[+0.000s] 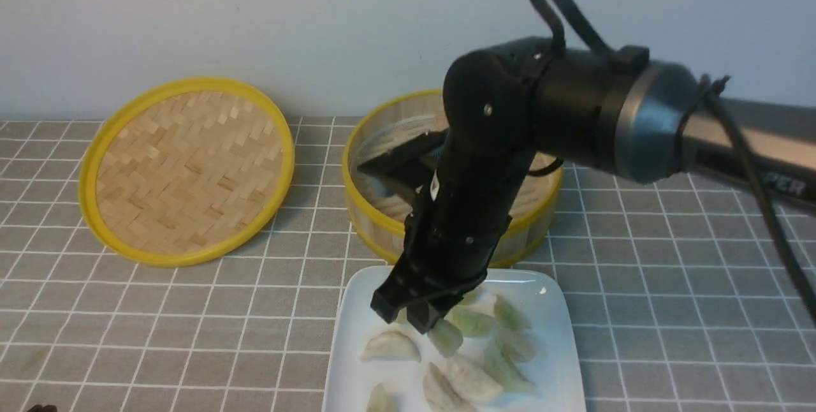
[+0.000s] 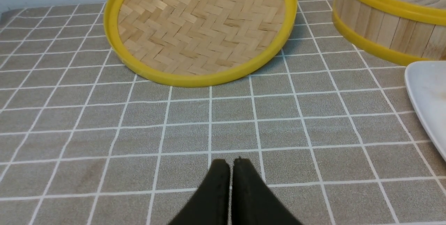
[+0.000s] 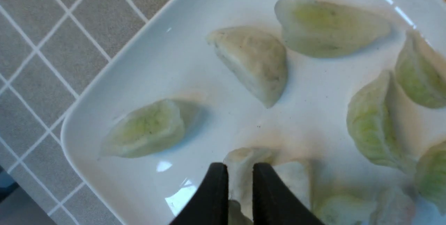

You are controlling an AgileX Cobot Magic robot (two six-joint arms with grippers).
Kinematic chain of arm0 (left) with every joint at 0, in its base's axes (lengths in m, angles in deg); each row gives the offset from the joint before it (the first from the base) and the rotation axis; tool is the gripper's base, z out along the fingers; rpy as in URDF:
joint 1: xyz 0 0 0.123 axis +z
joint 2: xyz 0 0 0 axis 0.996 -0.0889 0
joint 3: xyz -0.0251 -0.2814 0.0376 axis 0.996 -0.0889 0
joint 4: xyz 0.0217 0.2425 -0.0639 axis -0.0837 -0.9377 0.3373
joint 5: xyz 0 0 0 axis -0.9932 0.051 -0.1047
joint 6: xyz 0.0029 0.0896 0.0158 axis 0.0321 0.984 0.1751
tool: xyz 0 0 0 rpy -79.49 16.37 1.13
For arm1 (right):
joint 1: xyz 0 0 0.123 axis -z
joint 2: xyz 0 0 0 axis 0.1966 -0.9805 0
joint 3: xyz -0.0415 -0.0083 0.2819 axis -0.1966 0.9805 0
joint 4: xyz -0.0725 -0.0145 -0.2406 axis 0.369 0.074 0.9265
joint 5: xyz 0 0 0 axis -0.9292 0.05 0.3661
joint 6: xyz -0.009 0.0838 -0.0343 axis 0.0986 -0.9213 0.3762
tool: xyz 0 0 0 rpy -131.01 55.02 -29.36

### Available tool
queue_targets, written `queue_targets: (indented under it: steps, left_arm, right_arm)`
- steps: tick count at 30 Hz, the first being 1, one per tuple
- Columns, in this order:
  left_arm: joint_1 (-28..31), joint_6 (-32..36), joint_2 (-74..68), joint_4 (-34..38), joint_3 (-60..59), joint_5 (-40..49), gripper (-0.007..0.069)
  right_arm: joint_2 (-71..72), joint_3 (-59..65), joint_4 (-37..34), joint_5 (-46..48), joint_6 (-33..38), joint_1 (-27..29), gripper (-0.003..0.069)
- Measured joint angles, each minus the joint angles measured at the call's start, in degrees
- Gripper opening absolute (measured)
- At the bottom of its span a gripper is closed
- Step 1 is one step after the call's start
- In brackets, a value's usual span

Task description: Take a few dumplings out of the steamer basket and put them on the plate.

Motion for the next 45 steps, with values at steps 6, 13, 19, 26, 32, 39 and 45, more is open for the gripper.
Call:
queue_targets:
  steps: [6,13,19,26,32,39,45]
  left_arm:
    - [0.00,0.00,0.00,0.00,0.00,0.00,-0.0005]
    - [0.00,0.00,0.00,0.00,0.00,0.00,-0.0005]
    - [0.00,0.00,0.00,0.00,0.00,0.00,-0.0005]
    - [0.00,0.00,0.00,0.00,0.00,0.00,-0.0005]
    - [0.00,0.00,0.00,0.00,0.00,0.00,-0.0005]
    - [0.00,0.00,0.00,0.00,0.00,0.00,-0.0005]
    - [0.00,0.00,0.00,0.00,0.00,0.00,-0.0005]
  right_arm:
    - [-3.98,0.15,1.47,-4.32,-2.23,0.00,0.0080]
    - [-4.99,0.08,1.99,-7.12,-3.59,0.00,0.0280]
    - [-4.99,-5.23,4.09,-1.45,-4.82,0.00,0.0415]
    - [1.18,-13.40,5.33,0.11,-5.45,0.00,0.0128]
    - [13.59,-13.58,5.80,1.29,-5.67,0.00,-0.0006]
    - [29.70,-13.71,6.48,2.24,-7.33,0.00,-0.0012]
    - [48.06,-4.64,14.04,2.04,-13.43,0.00,-0.0012]
